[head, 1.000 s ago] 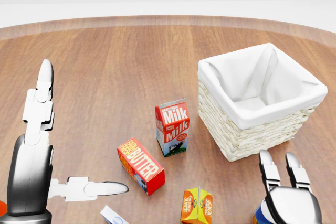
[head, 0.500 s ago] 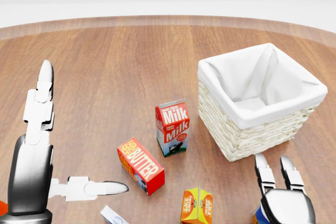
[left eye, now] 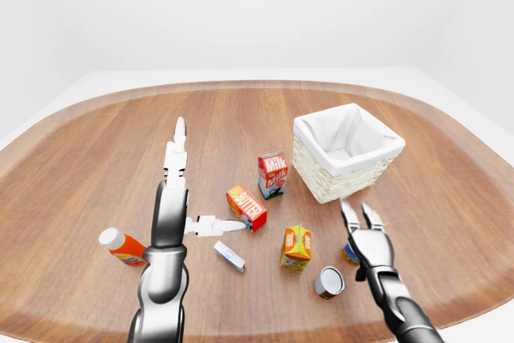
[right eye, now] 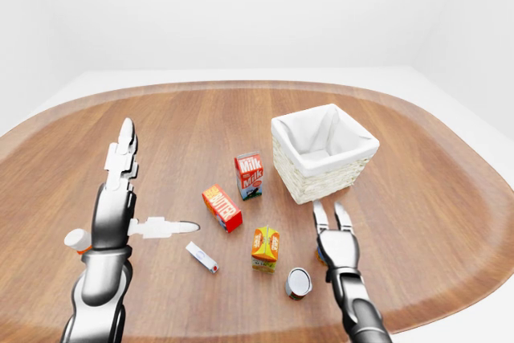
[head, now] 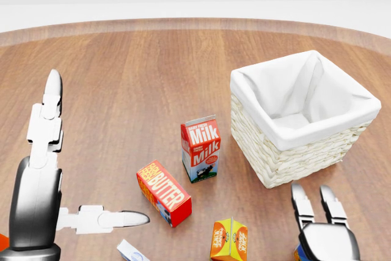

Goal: Pick up the alphabet soup and the tomato sauce, and put them in the basket.

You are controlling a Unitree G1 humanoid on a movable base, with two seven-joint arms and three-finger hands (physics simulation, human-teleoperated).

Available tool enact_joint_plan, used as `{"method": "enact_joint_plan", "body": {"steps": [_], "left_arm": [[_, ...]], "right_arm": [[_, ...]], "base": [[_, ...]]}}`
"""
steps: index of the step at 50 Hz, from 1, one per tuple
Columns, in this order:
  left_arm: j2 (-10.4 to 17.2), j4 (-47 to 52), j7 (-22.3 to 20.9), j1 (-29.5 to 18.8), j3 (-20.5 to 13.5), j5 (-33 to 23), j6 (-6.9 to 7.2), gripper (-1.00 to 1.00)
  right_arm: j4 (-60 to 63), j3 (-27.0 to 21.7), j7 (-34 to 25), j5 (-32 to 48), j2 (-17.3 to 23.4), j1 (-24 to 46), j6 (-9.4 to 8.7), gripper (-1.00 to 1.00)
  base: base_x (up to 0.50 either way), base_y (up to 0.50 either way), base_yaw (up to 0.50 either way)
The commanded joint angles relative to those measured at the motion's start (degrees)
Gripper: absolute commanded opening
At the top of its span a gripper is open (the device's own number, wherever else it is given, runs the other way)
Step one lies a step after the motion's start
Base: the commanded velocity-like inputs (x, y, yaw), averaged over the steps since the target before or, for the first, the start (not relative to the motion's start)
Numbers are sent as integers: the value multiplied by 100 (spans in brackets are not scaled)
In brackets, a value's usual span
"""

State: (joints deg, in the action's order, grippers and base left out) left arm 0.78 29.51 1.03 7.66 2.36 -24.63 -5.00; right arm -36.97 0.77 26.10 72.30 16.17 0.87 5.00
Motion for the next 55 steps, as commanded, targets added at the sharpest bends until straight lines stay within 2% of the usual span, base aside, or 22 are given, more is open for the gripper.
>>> {"method": "enact_joint_plan", "body": {"steps": [1, 27, 28, 29, 30, 46, 55], "left_arm": [[4, 11, 3, 24, -10, -19, 0, 100], [1, 58, -20, 33, 3, -32, 0, 100], [1, 58, -21, 33, 3, -30, 0, 100], [1, 58, -22, 33, 3, -30, 0, 100], [1, 58, -21, 33, 3, -32, 0, 100], [0, 58, -19, 33, 3, -31, 0, 100], [0, 58, -19, 33, 3, -29, 0, 100]], "right_arm": [[-263, 102, 169, -6, 14, 184, 0, 100], [-870, 270, 390, -38, 57, 410, 0, 100], [-961, 291, 390, -16, 53, 436, 0, -11], [-1057, 315, 390, 11, 51, 468, 0, -82], [-1124, 325, 390, 14, 46, 499, 0, -100], [-1147, 360, 390, -3, 35, 506, 0, -100], [-647, 283, 390, -55, 47, 276, 0, -100]], "base": [[0, 0, 0], [0, 0, 0], [0, 0, 0], [0, 0, 0], [0, 0, 0], [0, 0, 0], [0, 0, 0]]}}
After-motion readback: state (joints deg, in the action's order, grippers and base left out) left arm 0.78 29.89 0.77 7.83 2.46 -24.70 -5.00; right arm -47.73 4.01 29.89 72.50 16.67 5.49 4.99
